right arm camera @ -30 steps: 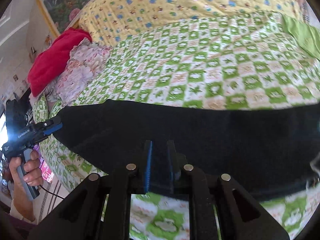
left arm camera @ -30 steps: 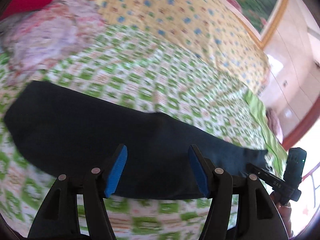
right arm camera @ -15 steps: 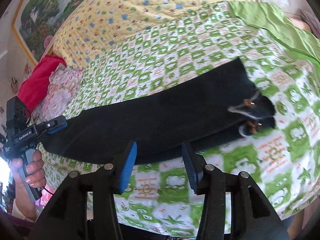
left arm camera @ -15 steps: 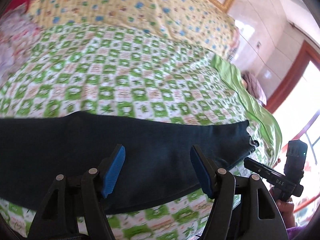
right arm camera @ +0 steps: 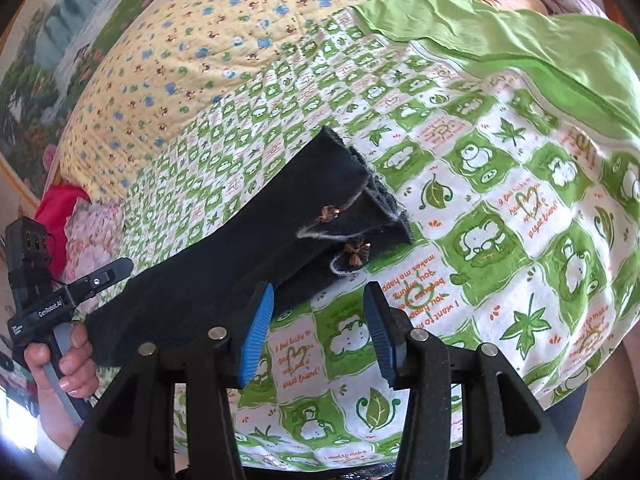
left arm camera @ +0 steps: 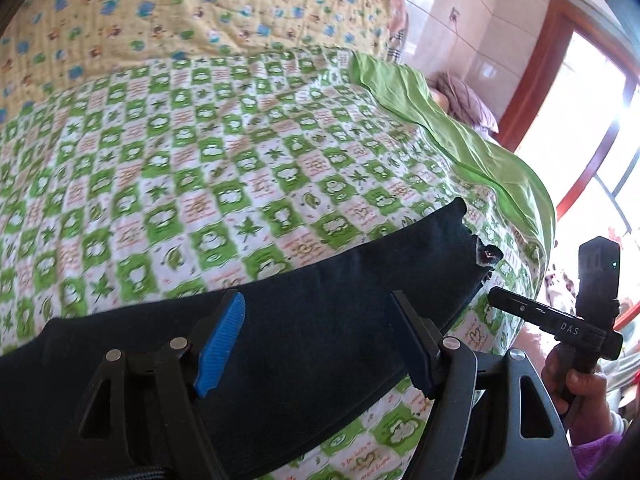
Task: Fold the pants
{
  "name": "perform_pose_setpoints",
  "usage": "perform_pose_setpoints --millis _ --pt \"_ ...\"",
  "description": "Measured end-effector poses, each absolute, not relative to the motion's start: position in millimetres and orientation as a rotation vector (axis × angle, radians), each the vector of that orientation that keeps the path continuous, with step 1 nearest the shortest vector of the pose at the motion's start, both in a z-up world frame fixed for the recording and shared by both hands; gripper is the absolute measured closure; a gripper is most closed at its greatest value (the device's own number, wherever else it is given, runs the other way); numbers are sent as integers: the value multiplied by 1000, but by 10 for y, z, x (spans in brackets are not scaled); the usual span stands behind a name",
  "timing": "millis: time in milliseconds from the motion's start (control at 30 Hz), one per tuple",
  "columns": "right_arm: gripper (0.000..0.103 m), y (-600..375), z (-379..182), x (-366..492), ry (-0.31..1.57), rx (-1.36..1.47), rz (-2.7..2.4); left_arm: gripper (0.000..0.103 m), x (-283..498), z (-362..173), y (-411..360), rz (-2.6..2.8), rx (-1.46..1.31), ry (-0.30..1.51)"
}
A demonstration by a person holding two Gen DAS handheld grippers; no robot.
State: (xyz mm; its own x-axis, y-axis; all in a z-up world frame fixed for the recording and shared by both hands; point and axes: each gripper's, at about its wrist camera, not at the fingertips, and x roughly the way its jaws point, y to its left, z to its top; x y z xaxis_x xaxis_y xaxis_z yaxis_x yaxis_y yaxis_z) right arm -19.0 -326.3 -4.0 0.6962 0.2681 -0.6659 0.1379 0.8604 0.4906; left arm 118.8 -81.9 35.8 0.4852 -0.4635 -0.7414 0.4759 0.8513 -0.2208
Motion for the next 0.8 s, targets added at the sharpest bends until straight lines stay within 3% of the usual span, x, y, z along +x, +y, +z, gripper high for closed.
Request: perform_pose_setpoints --millis 667,733,800 --pt "50 -3483 -184 -34 756 776 25 29 1807 157 -1985 -810 244 1021" --pt "54 -3498 -190 -17 740 774 33 29 1842 156 -2104 -843 264 1033" --pt "82 -3515 -201 -10 738 756 37 29 1862 146 -2213 -866 285 1041"
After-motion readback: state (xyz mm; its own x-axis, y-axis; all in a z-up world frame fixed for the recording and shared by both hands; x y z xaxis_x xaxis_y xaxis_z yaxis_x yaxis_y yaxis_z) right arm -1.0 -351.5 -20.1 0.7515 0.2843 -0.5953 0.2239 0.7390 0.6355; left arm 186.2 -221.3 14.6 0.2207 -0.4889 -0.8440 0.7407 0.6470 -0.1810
